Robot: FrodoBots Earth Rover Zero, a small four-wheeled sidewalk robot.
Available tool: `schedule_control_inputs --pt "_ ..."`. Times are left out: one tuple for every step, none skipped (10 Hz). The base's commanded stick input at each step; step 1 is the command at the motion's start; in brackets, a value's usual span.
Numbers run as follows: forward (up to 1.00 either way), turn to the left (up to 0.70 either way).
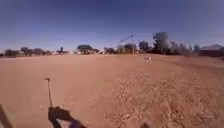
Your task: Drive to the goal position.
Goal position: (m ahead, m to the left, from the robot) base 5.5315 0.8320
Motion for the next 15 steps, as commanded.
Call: schedule_control_inputs --pt "0.7 0.0" --pt "0.7 0.0" --pt "0.7 0.0" --pt "0.7 0.0" --pt "0.7 0.0" --pt "0.7 0.0" --pt "0.7 0.0" --pt "0.7 0.0" --pt "0.7 0.0" --pt "0.7 0.0" --pt "0.7 0.0" --pt "0.7 0.0" --pt "0.7 0.0" --pt "0.7 0.0" --pt "0.7 0.0"
